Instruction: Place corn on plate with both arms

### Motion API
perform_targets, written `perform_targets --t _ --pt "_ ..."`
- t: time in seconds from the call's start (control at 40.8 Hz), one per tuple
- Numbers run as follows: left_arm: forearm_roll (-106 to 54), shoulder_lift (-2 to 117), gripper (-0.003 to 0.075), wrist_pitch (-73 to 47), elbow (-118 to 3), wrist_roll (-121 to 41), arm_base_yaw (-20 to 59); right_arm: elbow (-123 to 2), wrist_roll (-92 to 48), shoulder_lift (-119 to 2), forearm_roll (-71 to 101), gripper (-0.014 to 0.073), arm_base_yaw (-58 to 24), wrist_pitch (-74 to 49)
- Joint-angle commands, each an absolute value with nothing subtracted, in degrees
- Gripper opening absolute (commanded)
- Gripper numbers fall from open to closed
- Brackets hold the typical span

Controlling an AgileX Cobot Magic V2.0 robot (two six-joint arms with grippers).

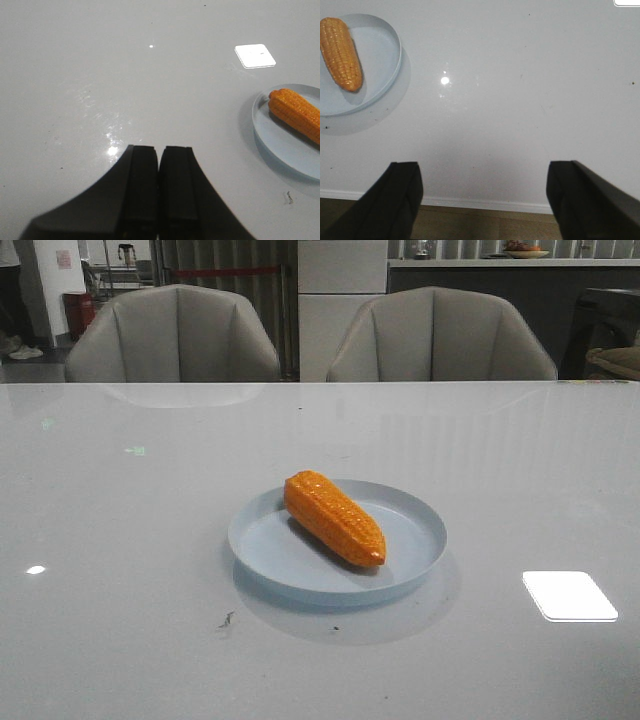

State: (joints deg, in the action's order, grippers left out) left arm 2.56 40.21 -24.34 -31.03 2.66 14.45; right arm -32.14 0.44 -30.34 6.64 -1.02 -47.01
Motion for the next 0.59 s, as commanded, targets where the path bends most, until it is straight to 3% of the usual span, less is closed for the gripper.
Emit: perform_targets --t 0.0,0.294,0.563 --pt "3.8 40.1 0.0089 -19.5 -32.7 3.4 14.3 -33.6 0.4 -30.4 6.3 0.0615 -0.6 -42.9" --pt "5.8 38.7 0.0089 -19.4 -32.7 3.4 14.0 -33.6 0.4 -30.4 6.3 0.0615 -0.6 -42.9" --pt "8.9 27.4 0.0089 -19.1 -30.6 3.4 7.9 -33.6 0.4 -30.4 6.3 0.0615 -0.6 -42.9"
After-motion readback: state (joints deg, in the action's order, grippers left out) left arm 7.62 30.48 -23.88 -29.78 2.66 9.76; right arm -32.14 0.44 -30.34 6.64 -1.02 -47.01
